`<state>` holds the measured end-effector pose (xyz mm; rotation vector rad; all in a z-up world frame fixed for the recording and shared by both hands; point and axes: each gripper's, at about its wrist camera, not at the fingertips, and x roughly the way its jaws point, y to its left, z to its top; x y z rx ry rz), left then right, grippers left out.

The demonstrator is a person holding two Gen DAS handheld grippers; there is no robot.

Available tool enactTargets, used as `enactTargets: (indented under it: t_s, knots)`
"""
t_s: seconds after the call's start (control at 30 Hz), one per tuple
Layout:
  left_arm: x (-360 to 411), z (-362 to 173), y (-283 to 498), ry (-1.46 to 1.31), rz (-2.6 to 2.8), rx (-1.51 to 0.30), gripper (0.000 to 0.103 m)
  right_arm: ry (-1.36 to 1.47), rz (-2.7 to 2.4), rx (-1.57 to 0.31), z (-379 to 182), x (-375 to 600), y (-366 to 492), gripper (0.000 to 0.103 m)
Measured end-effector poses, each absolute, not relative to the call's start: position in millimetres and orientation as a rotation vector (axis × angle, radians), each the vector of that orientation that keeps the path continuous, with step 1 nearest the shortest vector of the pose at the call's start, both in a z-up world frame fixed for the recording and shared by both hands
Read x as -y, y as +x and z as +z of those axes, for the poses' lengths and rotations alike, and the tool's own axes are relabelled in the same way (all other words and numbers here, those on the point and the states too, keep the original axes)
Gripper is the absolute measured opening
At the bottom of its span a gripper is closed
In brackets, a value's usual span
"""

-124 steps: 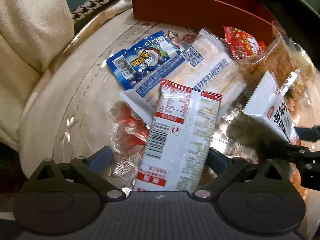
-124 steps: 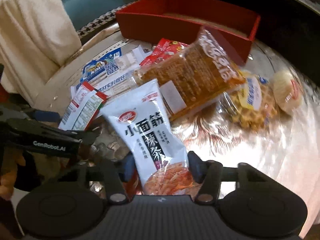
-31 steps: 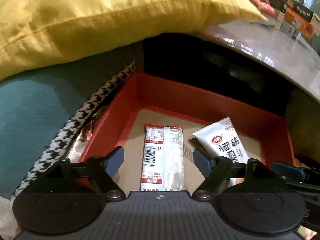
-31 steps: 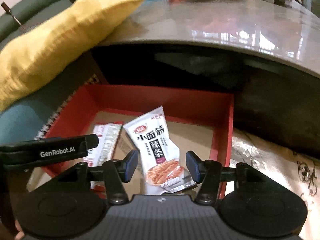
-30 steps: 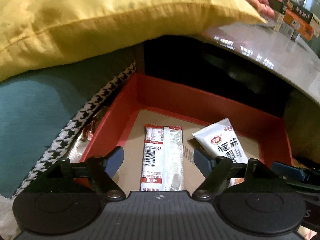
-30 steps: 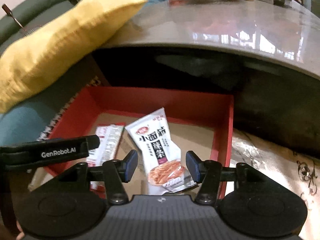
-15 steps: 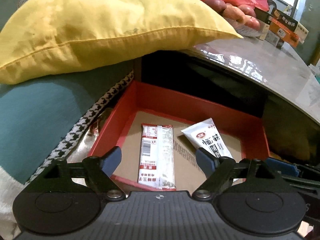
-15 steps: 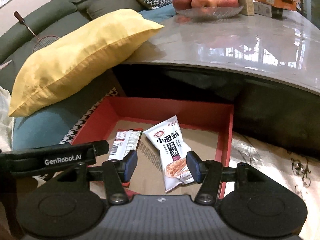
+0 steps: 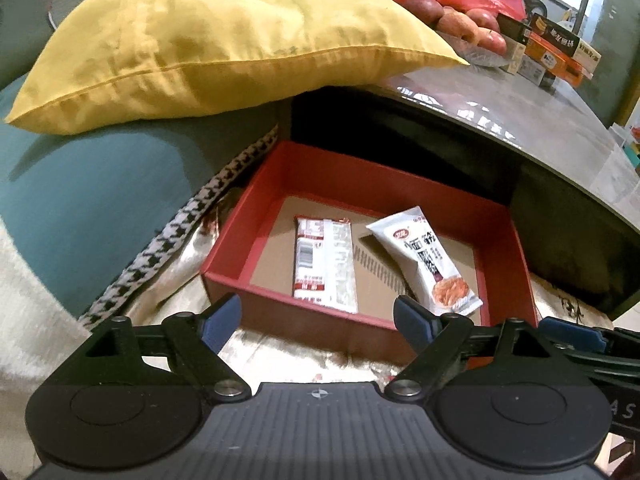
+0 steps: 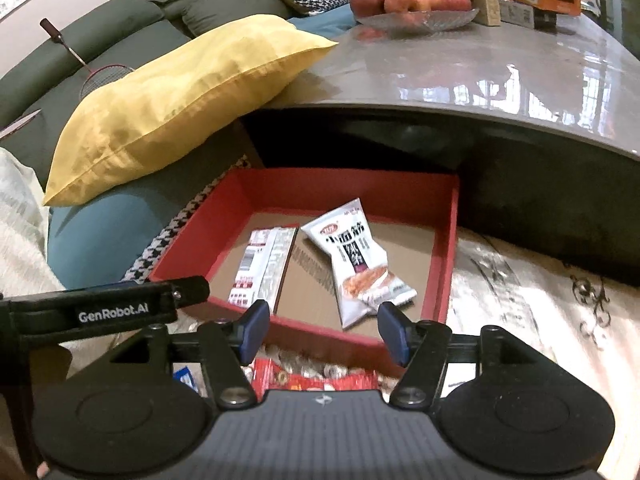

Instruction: Organize snacks

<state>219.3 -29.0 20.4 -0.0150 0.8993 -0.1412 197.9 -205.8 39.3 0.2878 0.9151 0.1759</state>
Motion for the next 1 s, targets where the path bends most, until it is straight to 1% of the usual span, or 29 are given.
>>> enactTargets:
  t_s: [0.53,0.73,0.8,1.0]
  knots:
    - [21,12,173,0.006,-0.154,-0.939,0.093,0.290,0.177,-0.938,42,212,155,0.056]
    - [24,-1,148,0.082,-0.225,-0.978,0.094,0.296,0.183,-0.947,44,216,134,0.057]
    - [24,-5,140,0.101,-0.272,-0.996,0.095,0.294,0.186,-0.952,44,217,127,0.061]
    - [23,-26,122,0.197,-0.364,-1.035,0.096,0.292,0.204,-0.976,42,219,108,0.061]
